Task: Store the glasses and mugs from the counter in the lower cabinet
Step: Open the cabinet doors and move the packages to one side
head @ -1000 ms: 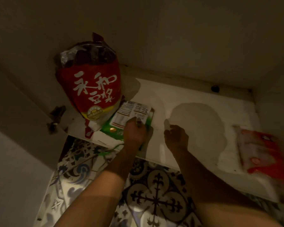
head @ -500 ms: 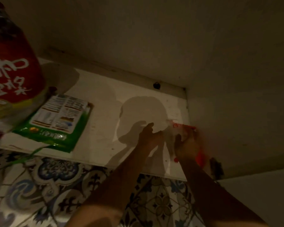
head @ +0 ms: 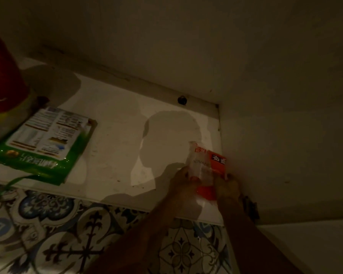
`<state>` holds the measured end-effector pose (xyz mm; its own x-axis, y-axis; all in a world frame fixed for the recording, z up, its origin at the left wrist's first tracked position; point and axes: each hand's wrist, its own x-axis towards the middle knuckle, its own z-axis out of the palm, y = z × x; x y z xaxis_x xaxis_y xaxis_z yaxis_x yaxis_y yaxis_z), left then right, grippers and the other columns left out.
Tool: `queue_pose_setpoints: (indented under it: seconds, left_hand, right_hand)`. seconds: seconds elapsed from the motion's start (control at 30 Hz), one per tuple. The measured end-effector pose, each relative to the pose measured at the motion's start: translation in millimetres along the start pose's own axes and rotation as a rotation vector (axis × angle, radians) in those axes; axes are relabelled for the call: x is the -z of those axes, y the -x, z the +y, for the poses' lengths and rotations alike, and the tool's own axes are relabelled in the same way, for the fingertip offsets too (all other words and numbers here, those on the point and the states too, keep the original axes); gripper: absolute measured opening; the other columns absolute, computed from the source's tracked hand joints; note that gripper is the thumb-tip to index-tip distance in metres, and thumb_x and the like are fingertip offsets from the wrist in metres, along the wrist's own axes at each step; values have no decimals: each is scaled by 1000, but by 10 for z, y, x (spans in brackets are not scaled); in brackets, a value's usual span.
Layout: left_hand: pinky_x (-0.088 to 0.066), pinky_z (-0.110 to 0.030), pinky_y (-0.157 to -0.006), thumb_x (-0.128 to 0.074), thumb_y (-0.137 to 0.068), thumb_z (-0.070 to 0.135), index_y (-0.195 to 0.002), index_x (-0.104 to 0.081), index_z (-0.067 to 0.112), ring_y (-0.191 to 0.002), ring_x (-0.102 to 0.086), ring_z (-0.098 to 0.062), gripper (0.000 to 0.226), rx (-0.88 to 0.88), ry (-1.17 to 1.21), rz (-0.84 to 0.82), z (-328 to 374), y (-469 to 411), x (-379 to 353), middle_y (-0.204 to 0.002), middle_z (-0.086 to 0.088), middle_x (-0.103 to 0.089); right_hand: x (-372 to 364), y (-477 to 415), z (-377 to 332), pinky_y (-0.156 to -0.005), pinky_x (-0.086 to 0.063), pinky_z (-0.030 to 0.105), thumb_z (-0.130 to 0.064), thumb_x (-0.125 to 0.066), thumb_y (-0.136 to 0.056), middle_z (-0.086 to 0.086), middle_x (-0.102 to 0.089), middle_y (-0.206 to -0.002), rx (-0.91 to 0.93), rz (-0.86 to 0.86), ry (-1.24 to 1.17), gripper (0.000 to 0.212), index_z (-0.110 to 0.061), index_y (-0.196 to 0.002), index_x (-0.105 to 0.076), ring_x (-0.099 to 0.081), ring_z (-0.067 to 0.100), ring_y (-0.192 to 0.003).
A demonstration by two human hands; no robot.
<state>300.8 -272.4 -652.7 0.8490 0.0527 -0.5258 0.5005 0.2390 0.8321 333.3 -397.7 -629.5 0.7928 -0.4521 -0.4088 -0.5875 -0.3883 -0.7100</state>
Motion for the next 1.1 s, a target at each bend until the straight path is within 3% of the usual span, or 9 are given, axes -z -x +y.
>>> queue_pose_setpoints:
  seconds: [0.1,0.17,0.27,0.4,0.57,0.73,0.87,0.93,1.1]
  left_hand:
    - [-60,-50,-88,-73,-77,14,-106,-69,25,-95,-72,-28,32,1,86,51,30,-43,114,-102,-4,-74]
    - [-60,-47,-88,-72,-78,9,-94,-65,34,-93,-71,-24,30,4,172,103,108,-61,194,-102,-4,-74]
    - [-57,-27,-73,-69,-86,6,-104,-59,30,-86,-66,-11,32,-57,198,142,261,-42,402,-95,9,-67]
    - [-49,-20,-68,-70,-89,8,-113,-62,22,-90,-62,-12,29,-150,187,223,480,40,753,-97,11,-62]
    - [-59,-42,-91,-78,-69,36,-129,-62,20,-111,-66,-24,65,-261,83,275,669,180,1190,-127,-3,-65]
    - [-61,-48,-86,-78,-63,44,-131,-61,16,-108,-69,-29,75,-343,77,362,741,334,1635,-123,-11,-68]
    - [-62,-22,-71,-70,-87,-4,-130,-54,-4,-104,-65,-31,45,-377,177,383,829,491,1971,-107,-11,-63]
    - [-57,-15,-65,-68,-90,-3,-124,-58,4,-97,-67,-23,36,-374,156,441,843,519,2119,-100,-1,-64]
    - [-60,-42,-87,-73,-88,17,-133,-58,17,-105,-69,-25,47,-360,153,530,851,682,2583,-123,-9,-67]
  right_hand:
    - [-70,8,-98,-83,-61,54,-46,-75,-86,9,-71,-103,20,-14,-117,37,-20,-106,-58,-72,32,-91]
    - [-174,48,-169,-89,-59,53,-49,-74,-84,13,-70,-117,57,29,-147,50,-19,-121,-60,-71,33,-100]
    - [-320,171,-329,-93,-57,55,-52,-72,-85,11,-67,-127,104,66,-159,76,-11,-145,-50,-68,35,-109]
    - [-530,306,-468,-81,-63,45,-75,-68,-68,10,-74,-108,151,3,-180,72,-16,-109,-68,-72,29,-93]
    - [-713,563,-608,-58,-49,23,-49,-71,-88,4,-74,-77,221,-95,-228,36,-13,-87,-75,-70,20,-70]
    - [-968,844,-821,-75,-58,33,-40,-74,-86,3,-77,-87,270,-238,-303,37,-8,-104,-77,-74,23,-86]
    - [-1251,1144,-968,-72,-61,32,-57,-72,-84,-5,-79,-89,355,-325,-267,41,-26,-110,-77,-76,18,-83]
    - [-1393,1306,-1028,-69,-60,28,-58,-70,-85,-5,-79,-94,384,-355,-253,42,-30,-116,-75,-76,15,-84]
    - [-1776,1603,-1155,-83,-62,43,-54,-70,-87,2,-75,-107,379,-530,-229,48,-36,-131,-64,-73,24,-93]
